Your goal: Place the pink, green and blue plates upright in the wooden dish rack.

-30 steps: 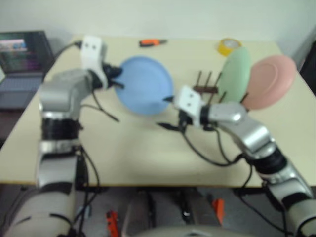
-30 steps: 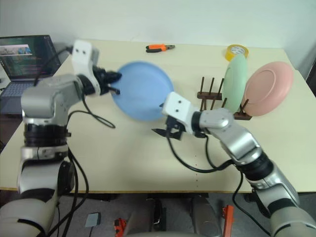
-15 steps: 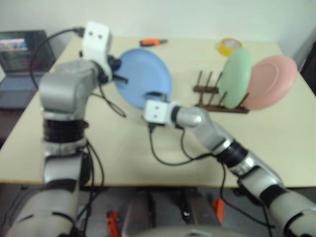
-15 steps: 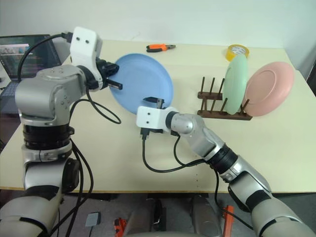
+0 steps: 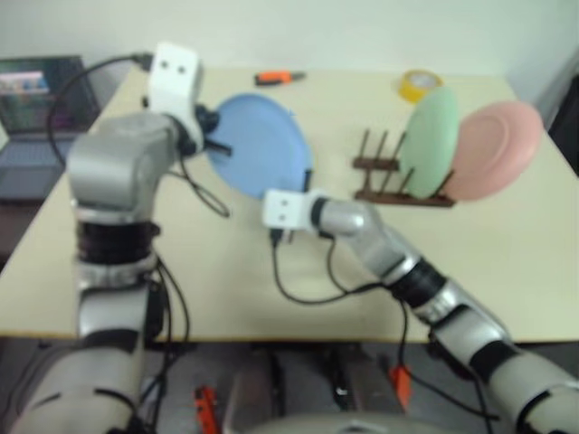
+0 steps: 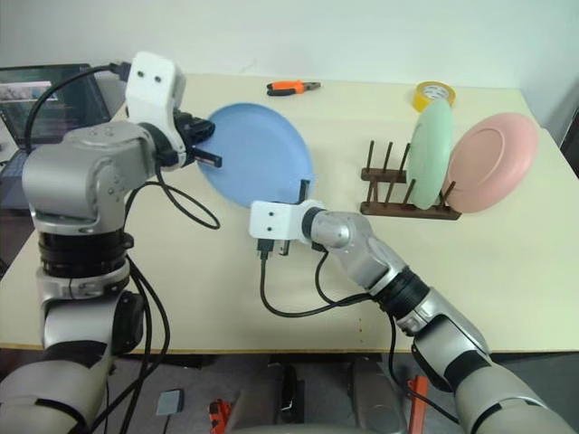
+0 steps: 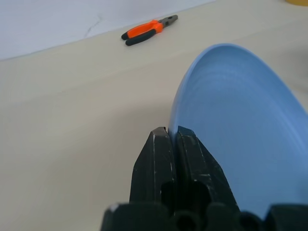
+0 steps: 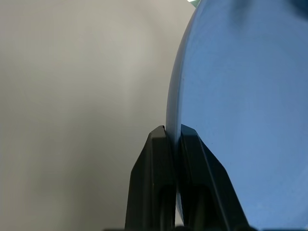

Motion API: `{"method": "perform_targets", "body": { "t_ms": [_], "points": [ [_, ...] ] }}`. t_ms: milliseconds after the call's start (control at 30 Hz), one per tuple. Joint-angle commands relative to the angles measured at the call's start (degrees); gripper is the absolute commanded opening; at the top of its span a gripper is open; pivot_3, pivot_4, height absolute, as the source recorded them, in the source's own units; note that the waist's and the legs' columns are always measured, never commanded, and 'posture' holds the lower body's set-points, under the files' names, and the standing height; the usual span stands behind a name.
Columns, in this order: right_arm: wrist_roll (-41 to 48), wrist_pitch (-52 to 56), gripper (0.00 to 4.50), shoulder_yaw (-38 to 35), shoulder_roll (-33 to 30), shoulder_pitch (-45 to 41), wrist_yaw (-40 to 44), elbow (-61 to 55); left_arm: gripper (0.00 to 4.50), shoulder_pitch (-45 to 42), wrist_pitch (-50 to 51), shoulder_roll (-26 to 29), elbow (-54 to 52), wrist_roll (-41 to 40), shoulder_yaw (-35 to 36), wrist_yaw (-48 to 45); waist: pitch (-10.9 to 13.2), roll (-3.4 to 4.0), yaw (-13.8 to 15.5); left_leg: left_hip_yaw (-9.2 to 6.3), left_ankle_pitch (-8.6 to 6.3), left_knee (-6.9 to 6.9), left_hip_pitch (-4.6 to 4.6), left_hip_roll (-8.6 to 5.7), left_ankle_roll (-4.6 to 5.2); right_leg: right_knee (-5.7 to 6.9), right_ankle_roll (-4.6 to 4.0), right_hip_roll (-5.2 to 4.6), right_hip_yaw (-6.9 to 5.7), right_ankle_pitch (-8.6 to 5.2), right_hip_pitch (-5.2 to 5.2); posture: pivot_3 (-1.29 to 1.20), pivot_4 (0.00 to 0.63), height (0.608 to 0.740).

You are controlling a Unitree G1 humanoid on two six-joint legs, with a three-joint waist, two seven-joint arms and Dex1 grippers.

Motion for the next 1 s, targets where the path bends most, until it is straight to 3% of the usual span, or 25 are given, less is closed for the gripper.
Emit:
{"method": "perform_targets", "body": {
  "t_ms": [33,267,400,600,767,900,1000],
  "points": [
    [-0.2,-0.7,0.05,-1.7,0.9,0.0,0.5,-0.8,0.0,-1.0,-0.8,0.4,-3.2,-1.0,0.3,-1.3,0.0,0.0,0.0,0.0,0.0,0.0,0.0,0.0,0.0,0.0,0.0,0.0,0.0,0.0,0.0,0.0,0.15,0.74],
    [-0.3,-0.9,0.05,-2.8,1.3,0.2,0.0,-0.6,0.0,0.9,-3.0,2.9,-1.9,0.8,-2.8,-2.4,0.0,0.0,0.0,0.01,0.01,0.0,0.02,-0.01,-0.01,0.01,-0.01,0.0,0.02,0.0,0.0,0.0,0.15,0.74],
    [0.8,-0.8,0.0,-3.5,1.9,0.8,0.2,-0.4,1.05,1.5,-3.8,3.1,-0.9,0.5,-1.5,-2.9,0.0,0.0,0.0,0.02,0.01,0.01,0.02,-0.02,-0.01,0.02,0.0,-0.01,0.03,0.0,0.0,0.0,0.15,0.74],
    [0.8,-0.9,0.0,-4.3,2.5,1.8,0.5,-0.5,3.23,0.3,-5.6,4.1,0.4,-0.6,1.8,-4.3,0.0,0.0,-0.1,0.02,0.01,0.0,0.02,0.0,-0.01,0.02,-0.01,0.0,0.02,0.0,0.0,0.0,0.15,0.74],
    [1.6,-1.2,0.0,-5.5,2.7,2.2,0.5,-0.4,3.23,-1.1,-11.0,8.7,-2.5,-7.3,6.6,-14.4,0.0,0.0,-0.1,0.01,0.01,0.0,0.02,0.0,-0.01,0.0,-0.01,0.0,0.0,0.0,0.0,0.0,0.15,0.74],
    [4.1,-1.5,0.0,-8.0,3.1,2.7,1.0,-1.0,3.23,4.0,-23.1,20.6,-4.6,-11.2,11.5,-29.8,0.0,-0.02,-1.1,0.06,0.0,-0.11,0.02,0.03,-0.03,-0.04,-0.09,-0.01,0.03,-0.04,-0.06,0.0,0.15,0.74],
    [8.6,-0.6,0.0,-11.8,3.3,3.5,2.2,-3.1,3.23,8.8,-27.9,25.5,-4.9,-15.0,16.4,-37.4,0.0,-0.02,-1.1,0.03,-0.01,-0.16,0.04,0.03,-0.04,-0.01,-0.22,-0.06,-0.03,-0.12,-0.06,0.0,0.15,0.74]
  ]
}}
